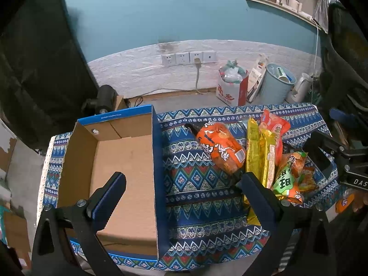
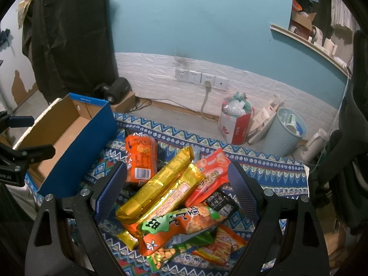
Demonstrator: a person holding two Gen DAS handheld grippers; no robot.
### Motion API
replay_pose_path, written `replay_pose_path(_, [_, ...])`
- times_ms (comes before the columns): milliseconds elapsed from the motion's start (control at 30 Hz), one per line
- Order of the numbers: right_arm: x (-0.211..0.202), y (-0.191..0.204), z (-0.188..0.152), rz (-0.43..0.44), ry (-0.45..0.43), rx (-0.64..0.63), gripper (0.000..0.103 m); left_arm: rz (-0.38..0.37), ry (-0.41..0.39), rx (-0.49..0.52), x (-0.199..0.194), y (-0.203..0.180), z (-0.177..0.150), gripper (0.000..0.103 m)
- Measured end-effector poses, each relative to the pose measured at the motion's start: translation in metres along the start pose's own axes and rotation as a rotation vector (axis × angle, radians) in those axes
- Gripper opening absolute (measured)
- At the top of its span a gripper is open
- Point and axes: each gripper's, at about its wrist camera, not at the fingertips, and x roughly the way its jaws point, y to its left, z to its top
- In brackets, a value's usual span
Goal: Organize snacks
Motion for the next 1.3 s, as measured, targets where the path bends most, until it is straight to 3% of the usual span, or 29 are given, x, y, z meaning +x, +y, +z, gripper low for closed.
replay_pose_path(1300, [-0.0009, -0.0062, -0.0035, -0.004, 0.004, 0.000, 0.087, -0.013, 0.016, -0.008, 0.0050, 0.0013, -0.0029, 0.102])
